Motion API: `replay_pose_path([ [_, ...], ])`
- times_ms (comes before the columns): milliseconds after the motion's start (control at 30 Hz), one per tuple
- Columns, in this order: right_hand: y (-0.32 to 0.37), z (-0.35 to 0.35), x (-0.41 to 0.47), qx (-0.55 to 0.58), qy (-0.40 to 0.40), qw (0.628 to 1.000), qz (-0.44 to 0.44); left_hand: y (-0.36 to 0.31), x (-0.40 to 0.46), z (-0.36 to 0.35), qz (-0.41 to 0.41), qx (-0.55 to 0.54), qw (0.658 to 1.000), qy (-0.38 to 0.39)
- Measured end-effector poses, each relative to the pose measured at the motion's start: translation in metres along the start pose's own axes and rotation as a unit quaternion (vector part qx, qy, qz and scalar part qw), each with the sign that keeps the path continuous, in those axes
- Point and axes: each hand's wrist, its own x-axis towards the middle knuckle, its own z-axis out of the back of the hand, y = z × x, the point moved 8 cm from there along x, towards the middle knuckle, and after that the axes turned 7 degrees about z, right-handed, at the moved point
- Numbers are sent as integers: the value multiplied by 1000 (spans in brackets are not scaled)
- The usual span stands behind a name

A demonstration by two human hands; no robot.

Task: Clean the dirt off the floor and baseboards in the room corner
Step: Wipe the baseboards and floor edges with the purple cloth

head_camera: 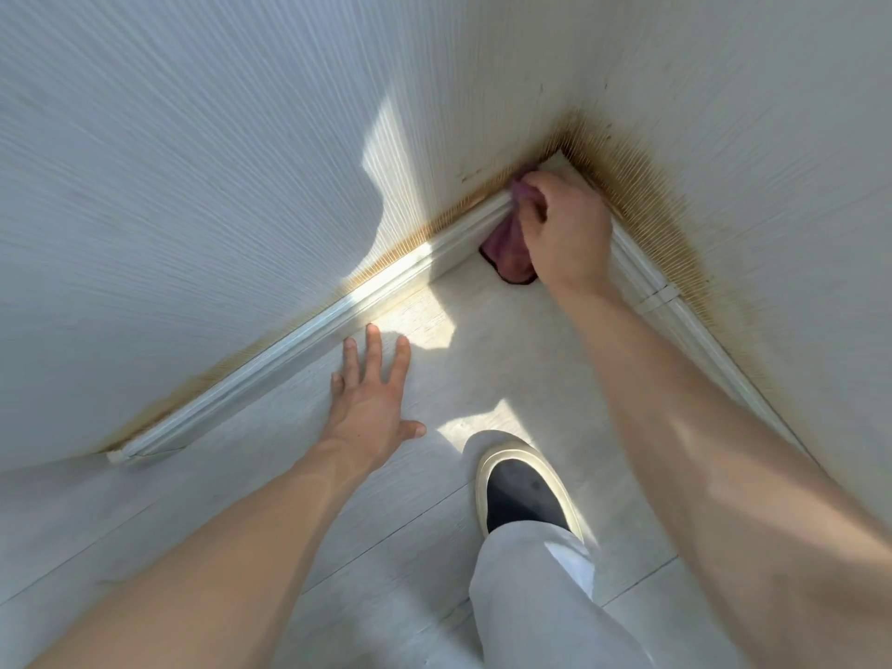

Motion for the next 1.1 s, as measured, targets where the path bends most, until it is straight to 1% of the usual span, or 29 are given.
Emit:
replay_pose_path([
  [33, 1, -3, -4, 8, -28, 998, -52, 1, 0, 0, 1, -2, 1000, 1],
  [67, 9, -9, -8, 10, -37, 997, -67, 2, -1, 0, 3, -4, 1000, 2],
  [100, 18, -14, -12, -1, -29, 998, -47, 1, -2, 0, 1, -2, 1000, 1],
  [167, 26, -15, -16, -19, 30, 998, 44, 0, -2, 1, -2, 0, 1000, -1],
  [200, 19, -9, -10, -32, 54, 995, 75, 0, -2, 1, -4, 1, 1000, -2],
  [233, 7, -2, 2, -45, 68, 993, 81, 0, -1, 2, -4, 2, 1000, -6],
  [300, -12, 6, 18, -61, 67, 995, 47, 0, -2, 1, -5, 6, 1000, -2],
  [367, -1, -1, 13, -67, 51, 996, 31, -1, -2, 0, -9, 7, 1000, -7],
  [433, 24, -16, 2, -76, 83, 990, 85, 0, -1, 1, -7, 7, 1000, -9],
  [500, 32, -28, -8, -95, 132, 969, 187, -1, -1, 1, -7, 12, 1000, -3],
  [533, 32, -27, -4, -105, 128, 961, 223, -1, 0, 0, -7, 13, 1000, -4],
  [567, 27, -22, 2, -111, 107, 961, 232, -1, 0, 0, -7, 13, 1000, -4],
  [600, 21, -19, 5, -105, 82, 966, 220, -1, 0, -1, -8, 11, 1000, -5],
  [633, 15, -17, 5, -84, 59, 977, 188, 0, 1, 0, -8, 6, 1000, -7],
  [667, 9, -16, 1, -45, 30, 990, 128, 0, 0, 0, -7, 3, 1000, -8],
  [700, 0, -13, -6, 4, -7, 999, 45, 0, 0, -1, -8, 3, 1000, -8],
  [733, -10, -12, -12, 56, -51, 996, -50, -1, 1, -1, -8, 2, 1000, -10],
  [767, -17, -14, -19, 105, -90, 980, -141, 0, 0, -1, -7, 2, 1000, -11],
  [800, -19, -18, -26, 138, -114, 962, -205, 0, 0, -1, -7, 4, 1000, -12],
  [833, -16, -23, -30, 168, -119, 949, -237, 1, 0, -1, -10, 6, 1000, -14],
  [867, -8, -31, -32, 206, -102, 942, -245, 1, 1, -1, -12, 7, 1000, -18],
  [933, 11, -45, -42, 294, -36, 925, -239, 1, 0, -1, -12, 4, 1000, -21],
  [967, 15, -50, -53, 329, -5, 910, -251, 1, 0, -1, -13, 0, 1000, -20],
  [1000, 12, -54, -67, 359, 11, 890, -282, 0, 0, -2, -15, -3, 1000, -19],
  [1033, 6, -58, -82, 389, 9, 860, -330, 0, 0, -2, -15, -5, 1000, -18],
  [1100, -12, -58, -107, 439, -47, 785, -435, 1, 1, -2, -15, -2, 1000, -19],
])
